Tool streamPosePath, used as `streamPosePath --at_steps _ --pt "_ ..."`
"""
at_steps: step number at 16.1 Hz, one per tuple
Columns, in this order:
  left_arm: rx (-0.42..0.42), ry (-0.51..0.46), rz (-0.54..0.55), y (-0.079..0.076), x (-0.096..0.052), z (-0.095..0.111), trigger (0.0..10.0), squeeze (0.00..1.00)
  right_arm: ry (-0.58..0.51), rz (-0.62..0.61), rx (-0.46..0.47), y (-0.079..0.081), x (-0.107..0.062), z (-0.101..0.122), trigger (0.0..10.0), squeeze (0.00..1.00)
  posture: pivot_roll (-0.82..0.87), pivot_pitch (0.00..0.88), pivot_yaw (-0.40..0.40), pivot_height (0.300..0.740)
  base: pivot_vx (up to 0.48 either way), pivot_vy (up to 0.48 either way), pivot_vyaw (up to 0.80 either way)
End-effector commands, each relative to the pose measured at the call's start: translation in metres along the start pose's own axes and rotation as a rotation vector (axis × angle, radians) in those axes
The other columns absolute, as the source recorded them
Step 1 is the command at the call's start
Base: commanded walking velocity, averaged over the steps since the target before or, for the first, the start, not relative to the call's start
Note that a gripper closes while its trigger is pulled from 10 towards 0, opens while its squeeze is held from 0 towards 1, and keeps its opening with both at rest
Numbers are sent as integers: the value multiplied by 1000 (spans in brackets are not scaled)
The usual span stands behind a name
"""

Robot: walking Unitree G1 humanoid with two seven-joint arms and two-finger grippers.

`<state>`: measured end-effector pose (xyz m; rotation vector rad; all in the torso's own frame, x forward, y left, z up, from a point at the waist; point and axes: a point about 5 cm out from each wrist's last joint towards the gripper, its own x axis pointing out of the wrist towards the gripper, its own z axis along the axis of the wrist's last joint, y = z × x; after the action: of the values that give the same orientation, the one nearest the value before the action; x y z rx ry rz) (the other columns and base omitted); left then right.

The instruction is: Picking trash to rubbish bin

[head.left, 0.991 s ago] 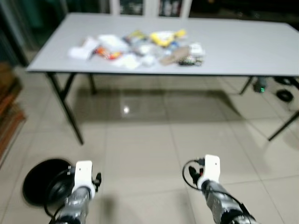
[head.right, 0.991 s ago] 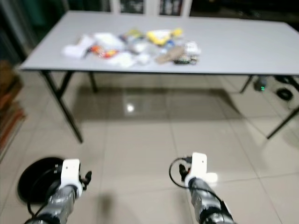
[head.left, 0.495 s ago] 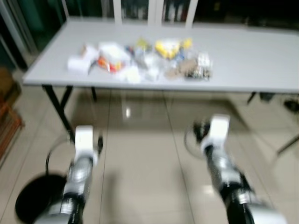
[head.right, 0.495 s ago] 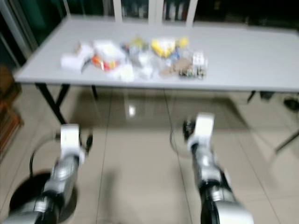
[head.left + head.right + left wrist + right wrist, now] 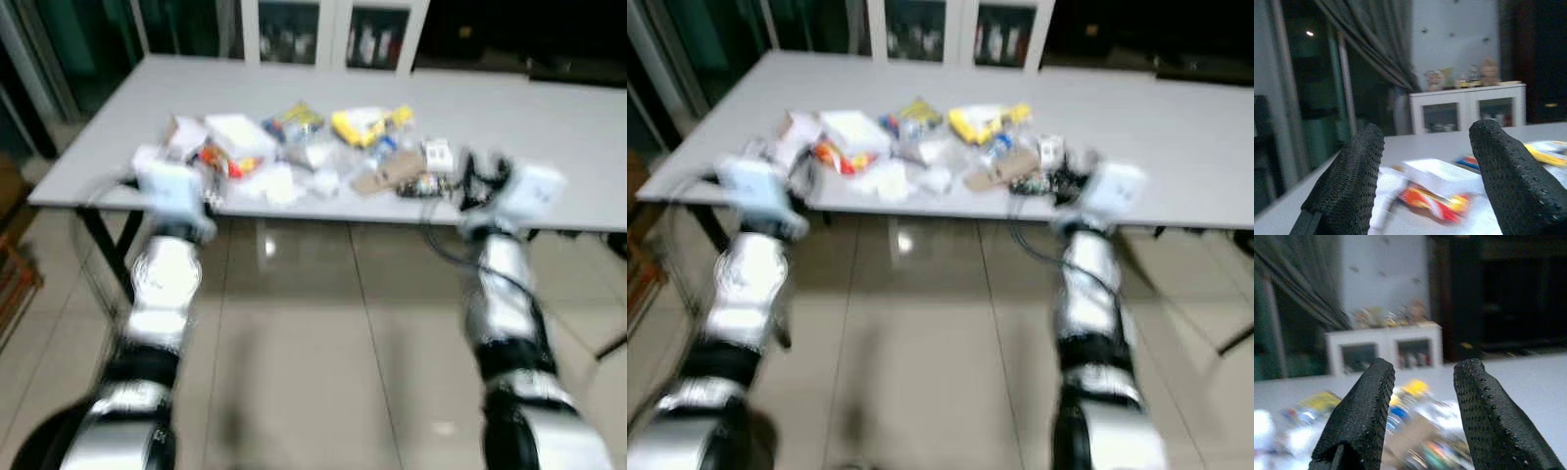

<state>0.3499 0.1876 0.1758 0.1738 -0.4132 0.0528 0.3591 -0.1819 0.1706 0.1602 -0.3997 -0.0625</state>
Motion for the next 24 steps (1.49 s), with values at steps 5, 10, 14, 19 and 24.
streamPosePath --at_steps 5,10,14,19,24 --pt "-47 36 -77 -32 -1 3 10000 0 -27 -18 10 -4 5 13 10000 0 39 0 -58 740 469 0 0" --pt "-36 108 -101 -40 -8 -5 10000 0 40 -16 12 -3 -2 3 10000 0 37 0 -60 740 398 0 0" --pt "-28 153 -58 -36 -6 -11 10000 0 87 -22 32 -3 -3 -4 10000 0 30 0 -81 740 0 0 0" --pt "-67 213 -19 -38 -16 -23 10000 0 125 -22 56 3 -8 -11 10000 0 -8 0 -84 740 0 0 0" --pt "-95 245 7 -36 -18 -27 10000 0 164 14 55 11 -13 -17 10000 0 11 28 -84 740 0 -159 0"
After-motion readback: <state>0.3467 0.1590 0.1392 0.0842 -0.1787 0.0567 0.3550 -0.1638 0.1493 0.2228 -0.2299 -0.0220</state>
